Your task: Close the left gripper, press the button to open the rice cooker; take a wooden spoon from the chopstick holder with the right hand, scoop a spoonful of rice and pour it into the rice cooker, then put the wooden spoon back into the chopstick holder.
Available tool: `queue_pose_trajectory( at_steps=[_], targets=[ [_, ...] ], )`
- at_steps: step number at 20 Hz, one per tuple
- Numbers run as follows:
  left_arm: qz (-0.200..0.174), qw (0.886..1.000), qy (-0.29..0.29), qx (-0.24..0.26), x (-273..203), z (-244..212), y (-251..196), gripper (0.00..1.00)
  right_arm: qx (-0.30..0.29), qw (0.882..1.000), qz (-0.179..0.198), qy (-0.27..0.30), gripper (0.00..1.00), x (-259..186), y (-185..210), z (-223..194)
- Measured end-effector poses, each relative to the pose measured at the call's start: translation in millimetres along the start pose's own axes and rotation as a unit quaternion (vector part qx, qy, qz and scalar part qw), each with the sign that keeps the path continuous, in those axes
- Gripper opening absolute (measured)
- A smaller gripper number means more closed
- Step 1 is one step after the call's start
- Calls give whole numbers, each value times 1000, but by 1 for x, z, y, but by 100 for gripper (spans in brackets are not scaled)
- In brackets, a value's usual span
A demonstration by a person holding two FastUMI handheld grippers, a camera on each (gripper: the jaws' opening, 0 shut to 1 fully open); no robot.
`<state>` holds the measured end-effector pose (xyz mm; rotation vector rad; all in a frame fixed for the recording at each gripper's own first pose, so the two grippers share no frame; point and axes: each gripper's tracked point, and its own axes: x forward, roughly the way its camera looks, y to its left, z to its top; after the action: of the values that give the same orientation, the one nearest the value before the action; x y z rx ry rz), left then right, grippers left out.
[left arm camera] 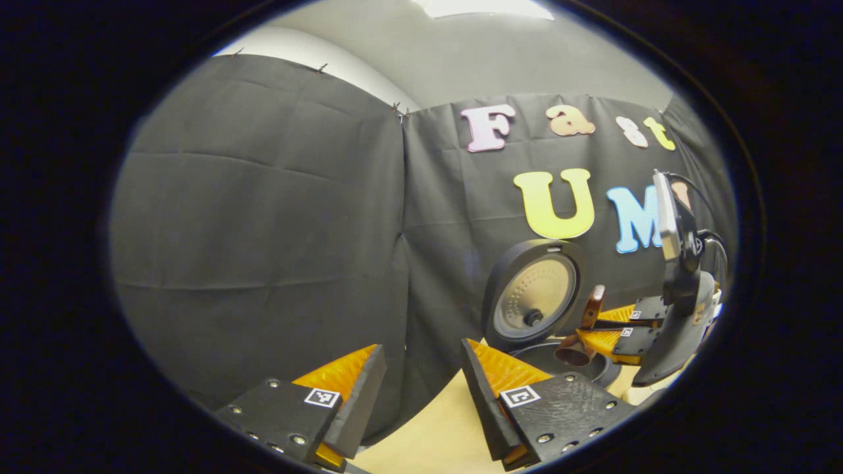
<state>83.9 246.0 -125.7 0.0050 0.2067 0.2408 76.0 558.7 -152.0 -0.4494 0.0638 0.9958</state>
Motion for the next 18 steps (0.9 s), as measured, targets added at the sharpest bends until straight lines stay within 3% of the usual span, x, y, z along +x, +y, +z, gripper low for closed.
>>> queue_pose_trajectory(
  at_steps=[3, 8, 11, 18],
  targets=[
    [-9, 1000, -2, -2, 3, 4, -9, 73, 111, 994, 8, 11, 10, -8, -12, -4],
    [-30, 1000, -3, -2, 8, 8, -30, 73, 291, 957, -9, 14, 10, -32, -54, -8],
    [-47, 999, -3, -6, 17, 10, -47, 72, 332, 942, -41, 11, 10, -51, -85, -18],
    [-97, 995, -20, -11, 35, 27, -99, 72, 361, 925, -119, 15, 10, -103, -148, -53]
  ],
)
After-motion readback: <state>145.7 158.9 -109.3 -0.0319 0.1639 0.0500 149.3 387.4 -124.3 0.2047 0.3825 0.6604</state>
